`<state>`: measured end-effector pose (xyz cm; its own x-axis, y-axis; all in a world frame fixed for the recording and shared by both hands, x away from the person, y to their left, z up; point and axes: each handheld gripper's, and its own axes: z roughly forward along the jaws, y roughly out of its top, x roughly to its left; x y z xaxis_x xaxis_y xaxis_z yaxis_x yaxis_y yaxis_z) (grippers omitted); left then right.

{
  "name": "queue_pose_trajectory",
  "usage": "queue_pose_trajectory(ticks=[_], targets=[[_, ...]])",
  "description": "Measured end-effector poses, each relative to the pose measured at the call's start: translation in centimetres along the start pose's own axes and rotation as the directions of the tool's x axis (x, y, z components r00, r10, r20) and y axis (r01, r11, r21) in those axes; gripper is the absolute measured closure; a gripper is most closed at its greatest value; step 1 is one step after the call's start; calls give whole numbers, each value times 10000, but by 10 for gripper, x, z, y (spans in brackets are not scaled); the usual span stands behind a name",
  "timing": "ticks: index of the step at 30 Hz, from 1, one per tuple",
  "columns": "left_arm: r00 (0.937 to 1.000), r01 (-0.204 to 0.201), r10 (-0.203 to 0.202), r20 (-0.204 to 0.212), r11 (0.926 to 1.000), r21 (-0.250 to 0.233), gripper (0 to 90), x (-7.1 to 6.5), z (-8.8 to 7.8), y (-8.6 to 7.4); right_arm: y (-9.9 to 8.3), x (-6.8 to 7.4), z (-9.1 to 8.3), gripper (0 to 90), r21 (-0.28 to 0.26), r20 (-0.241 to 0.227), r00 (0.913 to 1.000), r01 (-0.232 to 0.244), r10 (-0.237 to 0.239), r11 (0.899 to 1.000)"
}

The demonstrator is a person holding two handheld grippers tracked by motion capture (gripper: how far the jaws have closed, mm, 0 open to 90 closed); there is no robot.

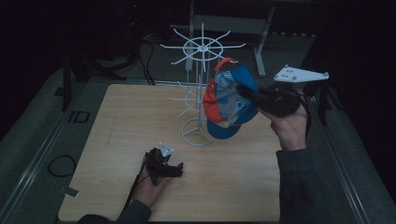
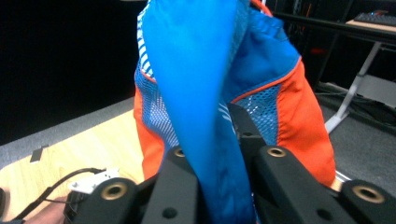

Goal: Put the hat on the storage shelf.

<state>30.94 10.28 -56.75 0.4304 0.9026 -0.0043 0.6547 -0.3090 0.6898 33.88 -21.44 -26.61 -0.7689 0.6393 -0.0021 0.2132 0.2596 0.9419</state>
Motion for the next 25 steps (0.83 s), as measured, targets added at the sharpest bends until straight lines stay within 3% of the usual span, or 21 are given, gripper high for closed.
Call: queue_pose_trajectory(ticks=[3,6,11,15,25], targets=[[10000,-7,7,-2,10000,-8,26,0,0,0,-1,1,0,640,20,18,10000,95,-95,10000],[10000,24,-24,12,10000,-10,26,0,0,0,-2,3,-2,482,53,380,9991,196,-198,9998],[10000,45,-45,1,10000,-24,26,0,0,0,-6,6,-4,315,584,1045,9935,382,-441,9976],[10000,46,-46,13,10000,-24,26,0,0,0,-13,8,-3,241,930,1335,9888,542,-664,9942],[10000,59,-59,7,10000,-37,26,0,0,0,-36,2,1,186,1219,1456,9892,-11,-168,9925]])
